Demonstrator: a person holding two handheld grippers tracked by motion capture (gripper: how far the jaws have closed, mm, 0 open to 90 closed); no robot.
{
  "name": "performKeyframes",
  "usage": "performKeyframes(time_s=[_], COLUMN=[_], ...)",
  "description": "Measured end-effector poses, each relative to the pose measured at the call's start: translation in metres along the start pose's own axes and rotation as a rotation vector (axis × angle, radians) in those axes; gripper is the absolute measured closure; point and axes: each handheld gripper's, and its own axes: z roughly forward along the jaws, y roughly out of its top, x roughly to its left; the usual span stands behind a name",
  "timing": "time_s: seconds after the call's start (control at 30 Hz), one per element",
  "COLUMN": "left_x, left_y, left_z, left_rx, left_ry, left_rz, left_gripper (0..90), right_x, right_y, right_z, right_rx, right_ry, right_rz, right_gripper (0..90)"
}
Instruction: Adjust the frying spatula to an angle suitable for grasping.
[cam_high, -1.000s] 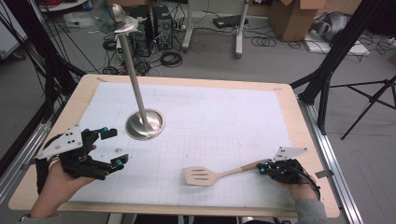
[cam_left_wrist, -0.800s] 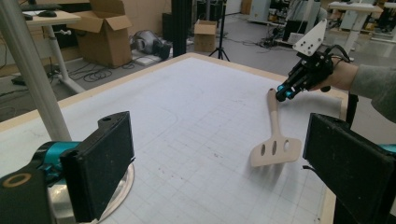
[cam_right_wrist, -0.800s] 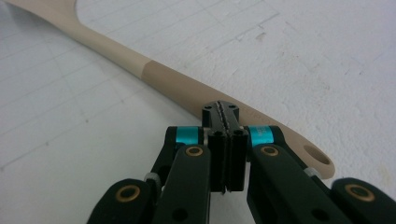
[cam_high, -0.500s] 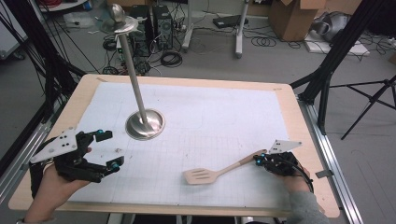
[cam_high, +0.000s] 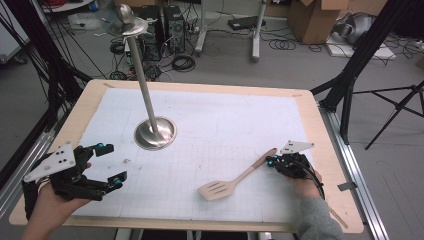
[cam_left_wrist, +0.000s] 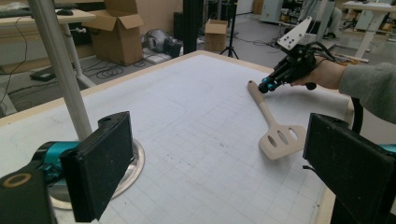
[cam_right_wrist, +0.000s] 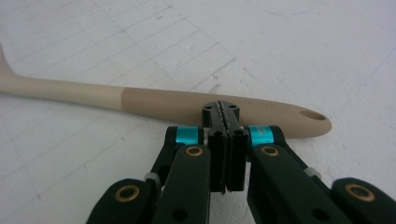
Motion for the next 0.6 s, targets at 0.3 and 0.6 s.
performKeyframes(time_s=[0.3,0.6], left_x=[0.001,0.000], left_y=[-0.001,-0.001], left_z=[-0.005,-0.009], left_rx=[0.001,-0.003], left_ry=[0.011,0.022], left_rz=[-0.005,-0.004], left_gripper=[9.1,9.1], right_x=[0.016,0.051], right_y=[0.019,0.041], right_z=[-0.002,0.025], right_rx=[-0.063,-0.017], right_ry=[0.075,0.183], right_rz=[-0.016,-0.105], right_gripper=[90.0,90.0])
